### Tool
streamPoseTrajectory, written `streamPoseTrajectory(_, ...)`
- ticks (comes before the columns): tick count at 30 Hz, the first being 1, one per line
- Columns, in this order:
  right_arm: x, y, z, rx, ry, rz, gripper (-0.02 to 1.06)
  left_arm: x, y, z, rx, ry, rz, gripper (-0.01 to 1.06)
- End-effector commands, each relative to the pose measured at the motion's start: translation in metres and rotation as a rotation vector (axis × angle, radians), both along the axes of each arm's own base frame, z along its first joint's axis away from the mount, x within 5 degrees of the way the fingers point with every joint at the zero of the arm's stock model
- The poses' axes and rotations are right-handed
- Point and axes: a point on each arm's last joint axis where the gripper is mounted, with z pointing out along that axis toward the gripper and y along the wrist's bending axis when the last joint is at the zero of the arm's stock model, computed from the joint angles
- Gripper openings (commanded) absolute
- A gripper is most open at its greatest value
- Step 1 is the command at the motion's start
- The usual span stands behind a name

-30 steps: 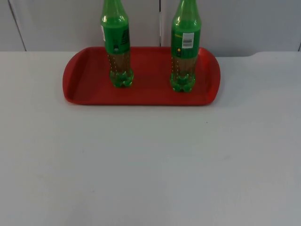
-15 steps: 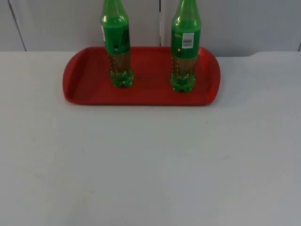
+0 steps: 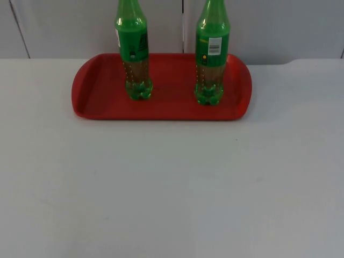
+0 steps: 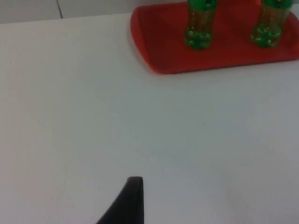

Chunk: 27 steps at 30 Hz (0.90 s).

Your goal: Place the bottle upright on the tray.

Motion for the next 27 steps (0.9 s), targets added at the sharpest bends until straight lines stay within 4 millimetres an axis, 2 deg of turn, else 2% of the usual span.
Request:
streamPoseTrajectory(1, 0.0, -0.0004, -0.0002, -0.004, -0.005, 0.002, 1.05, 0.0001, 0.0, -0.0011, -0.001, 0.003, 0.026, 1.05)
streamPoseTrajectory(15, 0.0003, -0.001, 0.0, -0.026, -0.014, 0.006, 1.05, 0.001, -0.0007, -0.0011, -0.001, 0.003, 0.16, 1.05)
streamPoseTrajectory(27, 0.0003, -0.001, 0.0, -0.026, -0.014, 0.006, 1.05, 0.001, -0.0007, -0.0011, -0.001, 0.003, 0.16, 1.05)
